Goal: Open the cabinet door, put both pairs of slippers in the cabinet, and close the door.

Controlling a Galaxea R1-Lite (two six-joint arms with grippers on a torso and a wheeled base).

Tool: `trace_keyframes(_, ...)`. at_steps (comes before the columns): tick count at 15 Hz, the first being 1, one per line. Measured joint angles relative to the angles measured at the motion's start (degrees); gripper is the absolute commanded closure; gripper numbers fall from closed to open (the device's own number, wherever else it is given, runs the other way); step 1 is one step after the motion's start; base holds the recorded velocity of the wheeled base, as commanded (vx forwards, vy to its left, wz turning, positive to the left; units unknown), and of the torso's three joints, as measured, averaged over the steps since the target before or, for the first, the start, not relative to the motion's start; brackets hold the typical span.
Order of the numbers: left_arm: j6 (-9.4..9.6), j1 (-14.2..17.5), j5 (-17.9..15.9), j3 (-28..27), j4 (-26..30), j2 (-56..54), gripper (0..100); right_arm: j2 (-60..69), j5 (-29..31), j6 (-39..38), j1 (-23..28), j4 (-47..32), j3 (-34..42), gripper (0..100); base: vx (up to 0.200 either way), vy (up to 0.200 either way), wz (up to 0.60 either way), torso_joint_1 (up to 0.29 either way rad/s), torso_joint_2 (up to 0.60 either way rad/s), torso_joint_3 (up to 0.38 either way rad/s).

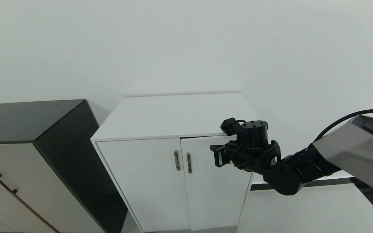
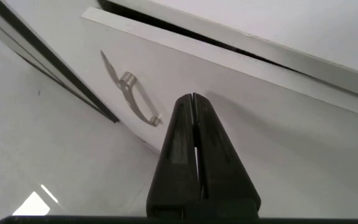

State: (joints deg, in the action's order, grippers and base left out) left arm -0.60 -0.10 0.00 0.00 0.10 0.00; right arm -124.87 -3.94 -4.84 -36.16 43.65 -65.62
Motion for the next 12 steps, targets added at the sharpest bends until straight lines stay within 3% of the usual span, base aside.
trace_keyframes(12, 0.0, 0.0, 0.0, 0.0, 0.0, 0.0, 100, -1.5, 0.2, 0.1, 1.2, -1.0, -1.4, 100, 0.0, 0.0, 0.0, 0.0, 0.0, 0.0)
